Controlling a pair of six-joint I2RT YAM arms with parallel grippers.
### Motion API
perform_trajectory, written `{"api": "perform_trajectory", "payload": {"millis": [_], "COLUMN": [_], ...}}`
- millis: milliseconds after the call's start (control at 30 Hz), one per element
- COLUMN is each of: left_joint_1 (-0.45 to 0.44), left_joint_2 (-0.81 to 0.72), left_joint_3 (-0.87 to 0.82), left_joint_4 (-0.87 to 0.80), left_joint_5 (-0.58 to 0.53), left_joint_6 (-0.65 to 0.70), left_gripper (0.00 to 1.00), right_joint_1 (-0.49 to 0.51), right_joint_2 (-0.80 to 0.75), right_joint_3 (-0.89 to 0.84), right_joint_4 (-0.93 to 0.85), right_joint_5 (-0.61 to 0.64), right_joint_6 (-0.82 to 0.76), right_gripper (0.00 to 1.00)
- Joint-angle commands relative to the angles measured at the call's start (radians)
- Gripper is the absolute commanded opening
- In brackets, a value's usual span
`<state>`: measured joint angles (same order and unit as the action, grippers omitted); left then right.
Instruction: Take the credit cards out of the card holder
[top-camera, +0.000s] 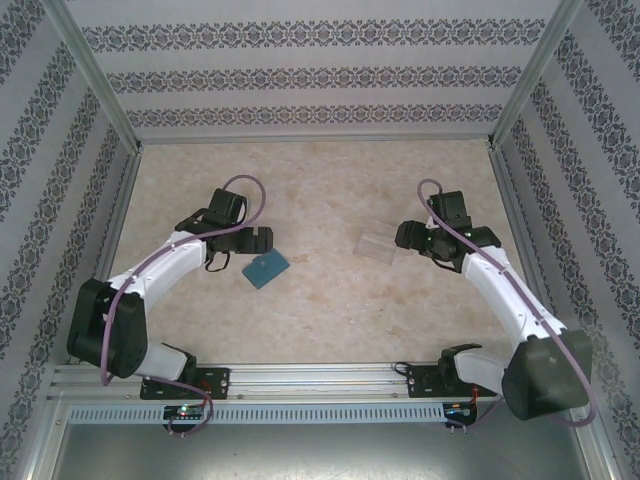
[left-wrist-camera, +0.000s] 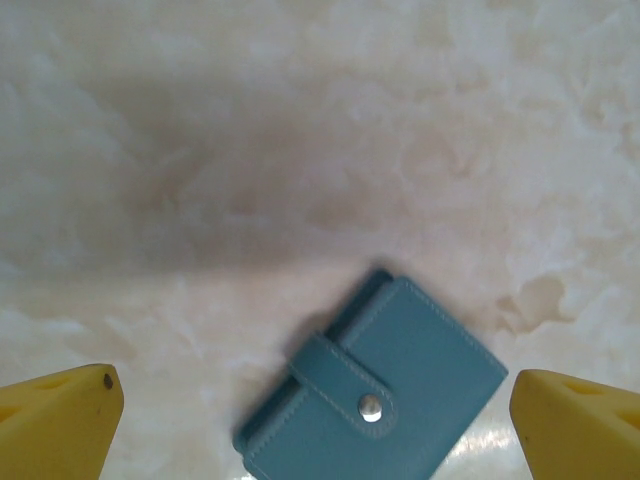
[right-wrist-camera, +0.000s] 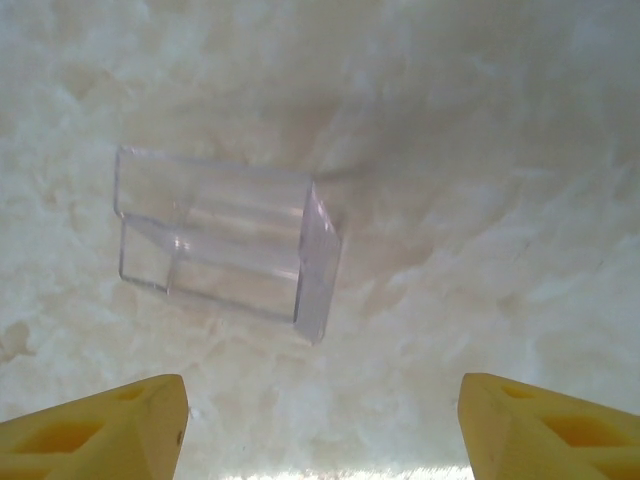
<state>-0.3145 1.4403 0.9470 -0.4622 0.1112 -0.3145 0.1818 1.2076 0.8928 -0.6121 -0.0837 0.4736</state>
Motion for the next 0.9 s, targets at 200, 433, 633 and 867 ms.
{"api": "perform_trajectory", "payload": {"millis": [200,433,633,867], "left_joint_1": [-0.011,-0.011,-0.012,-0.012], "left_joint_2": [0.126,0.193,0.23,0.266], "left_joint_3": [0.08,0.113,0.132,0.145], "left_joint_4": [-0.137,-0.172,-0.203,-0.216], "left_joint_5": [0.112,0.12,0.114,0.151], "left_joint_6": [-0.017,0.0,0.017,0.031], "left_gripper": [1.0,1.0,1.0,0.98], "right_joint_1": [0.015,0.009,0.005,0.001], "right_joint_2": [0.188,0.335,0.428,0.489], "right_joint_3": [0.137,0.219,0.248,0.259], "right_joint_4": [-0.071,-0.029,0.001,0.027], "right_joint_5": [0.005,-0.008,-0.013,-0.025], "right_joint_6": [0.077,0.06,0.057,0.047], "right_gripper": [0.56,0.44,0.4,0.3]}}
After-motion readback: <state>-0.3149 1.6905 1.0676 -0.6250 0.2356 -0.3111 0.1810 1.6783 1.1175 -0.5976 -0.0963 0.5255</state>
